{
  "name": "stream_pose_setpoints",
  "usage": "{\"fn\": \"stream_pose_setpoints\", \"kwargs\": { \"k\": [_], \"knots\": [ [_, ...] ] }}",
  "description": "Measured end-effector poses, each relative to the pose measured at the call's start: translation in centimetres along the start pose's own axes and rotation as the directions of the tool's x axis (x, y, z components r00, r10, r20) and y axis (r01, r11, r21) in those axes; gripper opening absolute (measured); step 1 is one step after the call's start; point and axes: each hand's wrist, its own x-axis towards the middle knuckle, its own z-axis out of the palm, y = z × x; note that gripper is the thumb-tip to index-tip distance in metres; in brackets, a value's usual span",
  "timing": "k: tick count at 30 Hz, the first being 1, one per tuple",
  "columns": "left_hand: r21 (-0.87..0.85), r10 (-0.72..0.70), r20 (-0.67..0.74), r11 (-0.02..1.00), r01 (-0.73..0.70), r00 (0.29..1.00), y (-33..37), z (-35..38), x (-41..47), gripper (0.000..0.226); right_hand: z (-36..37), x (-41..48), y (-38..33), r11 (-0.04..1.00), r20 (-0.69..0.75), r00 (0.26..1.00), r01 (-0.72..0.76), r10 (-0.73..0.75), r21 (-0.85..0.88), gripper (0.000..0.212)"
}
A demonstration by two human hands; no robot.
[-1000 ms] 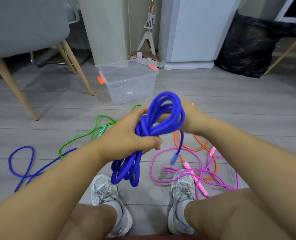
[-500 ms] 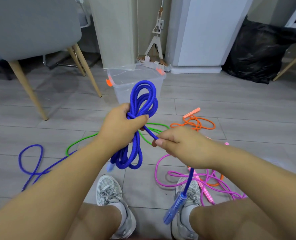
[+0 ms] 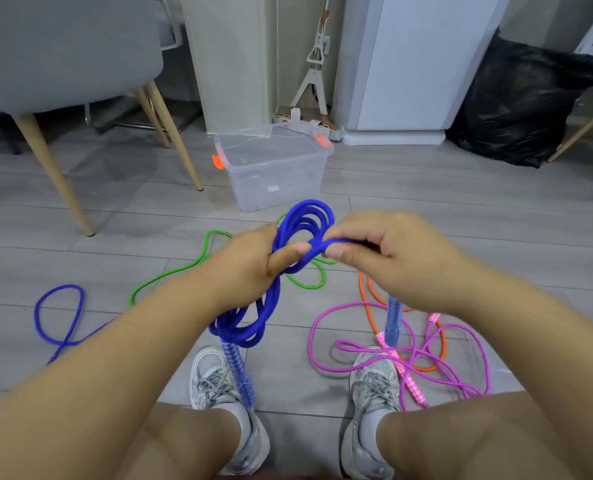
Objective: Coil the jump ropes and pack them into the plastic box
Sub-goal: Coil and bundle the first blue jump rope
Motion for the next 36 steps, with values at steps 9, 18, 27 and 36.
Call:
{"fn": "stream_pose_setpoints", "kwargs": {
  "k": [9, 18, 27, 36],
  "knots": [
    [0.128, 0.119, 0.25, 0.98, -0.155, 0.961, 2.1, 0.5, -1.4, 0.05, -0.5, 1.9, 1.7, 0.995, -0.136, 0.991, 0.007, 0.007, 0.1, 0.006],
    [-0.123, 0.204, 0.069, 0.973, -0.195, 0.977, 3.6, 0.7, -2.3, 0.051, -0.2, 2.4, 3.9, 0.87, 0.021, 0.965, -0.243, 0.26, 0.429, 0.022],
    [-0.297, 0.003, -0.439, 0.943, -0.148, 0.898, 2.6, -0.6, -1.5, 0.019, 3.9, 1.5, 1.9, 0.842, 0.229, 0.941, -0.326, 0.248, 0.43, 0.035],
    [-0.134, -0.149, -0.405, 0.986, 0.102, 0.902, 0.3, -0.4, -0.1, 0.025, 3.2, 0.4, -1.2, 0.981, 0.243, 0.952, -0.194, 0.188, 0.002, 0.03]
  ]
}}
